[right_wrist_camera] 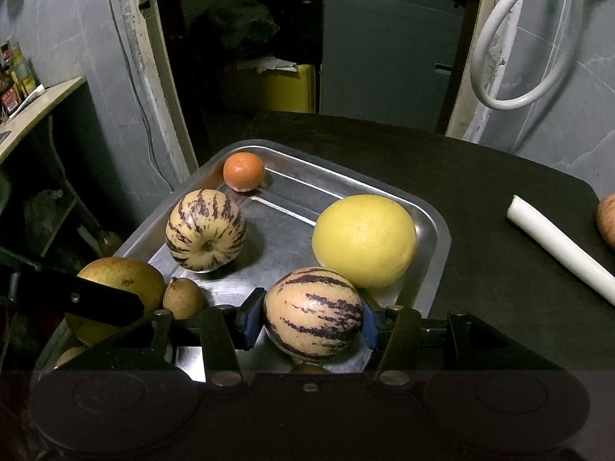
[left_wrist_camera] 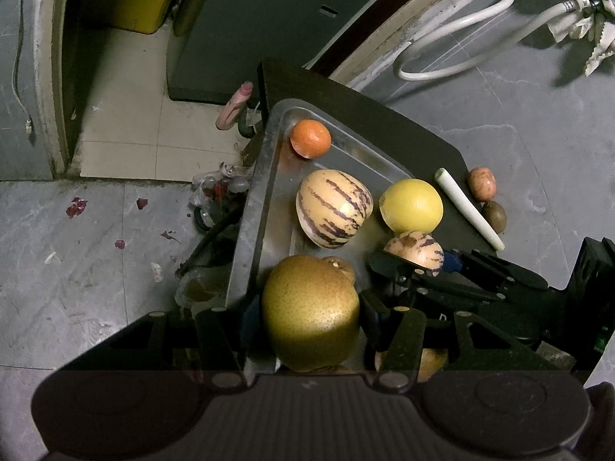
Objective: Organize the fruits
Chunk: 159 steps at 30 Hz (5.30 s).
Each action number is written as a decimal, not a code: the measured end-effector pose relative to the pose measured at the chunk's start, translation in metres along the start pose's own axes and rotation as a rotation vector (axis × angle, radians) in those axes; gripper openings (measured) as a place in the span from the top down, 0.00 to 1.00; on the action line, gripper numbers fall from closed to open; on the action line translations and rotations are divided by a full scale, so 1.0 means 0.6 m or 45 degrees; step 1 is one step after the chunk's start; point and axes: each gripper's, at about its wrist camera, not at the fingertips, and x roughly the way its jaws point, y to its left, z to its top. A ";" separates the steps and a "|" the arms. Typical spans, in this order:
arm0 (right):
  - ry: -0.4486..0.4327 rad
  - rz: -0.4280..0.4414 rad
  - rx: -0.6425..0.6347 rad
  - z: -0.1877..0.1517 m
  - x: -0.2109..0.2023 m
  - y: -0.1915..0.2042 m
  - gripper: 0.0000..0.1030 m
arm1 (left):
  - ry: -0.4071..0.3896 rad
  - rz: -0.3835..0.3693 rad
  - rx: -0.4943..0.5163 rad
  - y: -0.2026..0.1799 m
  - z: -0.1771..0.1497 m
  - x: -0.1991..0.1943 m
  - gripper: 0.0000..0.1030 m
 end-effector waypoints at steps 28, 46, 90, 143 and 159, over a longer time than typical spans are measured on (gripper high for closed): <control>-0.018 -0.025 0.021 -0.006 -0.021 -0.016 0.38 | 0.025 0.020 -0.020 -0.005 0.005 0.004 0.43; -0.029 -0.033 0.017 -0.011 -0.037 -0.012 0.27 | -0.004 0.019 -0.010 -0.012 0.004 -0.019 0.33; -0.085 -0.074 0.138 -0.041 -0.073 -0.023 0.08 | -0.177 0.064 0.072 -0.040 -0.004 -0.086 0.01; -0.616 -0.173 0.391 -0.316 -0.452 -0.026 0.01 | -0.697 0.384 0.223 -0.223 -0.364 -0.249 0.01; -0.692 -0.175 0.347 -0.444 -0.575 -0.053 0.01 | -0.783 0.429 0.255 -0.312 -0.527 -0.264 0.01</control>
